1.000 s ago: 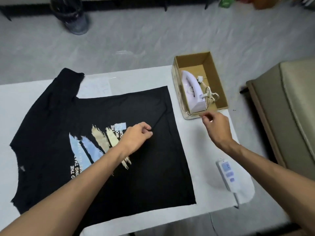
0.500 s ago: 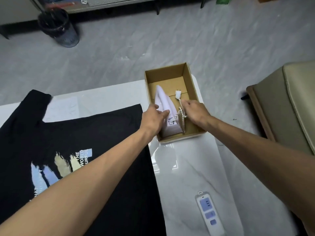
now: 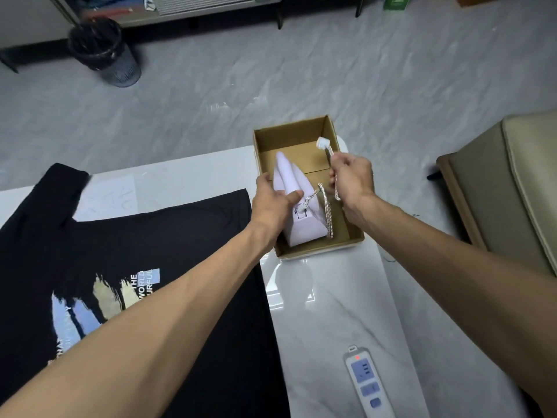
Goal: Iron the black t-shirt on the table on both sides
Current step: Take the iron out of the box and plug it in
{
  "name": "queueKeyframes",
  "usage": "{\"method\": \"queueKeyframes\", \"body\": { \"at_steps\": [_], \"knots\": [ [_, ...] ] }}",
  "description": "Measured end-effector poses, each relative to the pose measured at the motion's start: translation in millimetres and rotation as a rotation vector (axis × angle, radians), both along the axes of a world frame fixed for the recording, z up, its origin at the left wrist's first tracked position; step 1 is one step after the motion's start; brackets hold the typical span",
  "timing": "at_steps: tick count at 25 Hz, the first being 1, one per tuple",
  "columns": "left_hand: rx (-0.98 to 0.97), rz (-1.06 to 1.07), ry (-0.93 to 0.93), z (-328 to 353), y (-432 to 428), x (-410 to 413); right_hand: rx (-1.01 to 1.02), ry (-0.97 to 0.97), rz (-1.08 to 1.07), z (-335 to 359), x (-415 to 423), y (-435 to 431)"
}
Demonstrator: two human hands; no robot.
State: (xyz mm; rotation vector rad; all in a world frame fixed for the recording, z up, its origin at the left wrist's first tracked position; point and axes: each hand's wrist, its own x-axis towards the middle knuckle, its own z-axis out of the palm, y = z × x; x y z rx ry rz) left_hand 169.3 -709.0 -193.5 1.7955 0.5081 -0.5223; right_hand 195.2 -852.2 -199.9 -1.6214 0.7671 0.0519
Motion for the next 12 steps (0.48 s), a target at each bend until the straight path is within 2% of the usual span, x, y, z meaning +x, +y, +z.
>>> {"method": "queueKeyframes", "body": {
  "at_steps": [3,6,10,12],
  "knots": [
    [-0.155,0.024,-0.083,51.9,6.0,-8.5,0.135,-0.232,-0.097,58.7,-6.6,-0.7],
    [-0.287,0.025,-0.184,111.4,19.9,-18.6,0.189,-0.320,-0.119,108.7,-24.3,8.8],
    [-0.120,-0.044,-0.235,173.8,67.6,-57.1,0.239,-0.293,-0.007,149.7,-83.6,43.4],
    [-0.025,-0.098,-0.225,178.5,97.1,-86.6,0.094,-0.247,0.068,150.5,-125.0,61.9]
  ]
}}
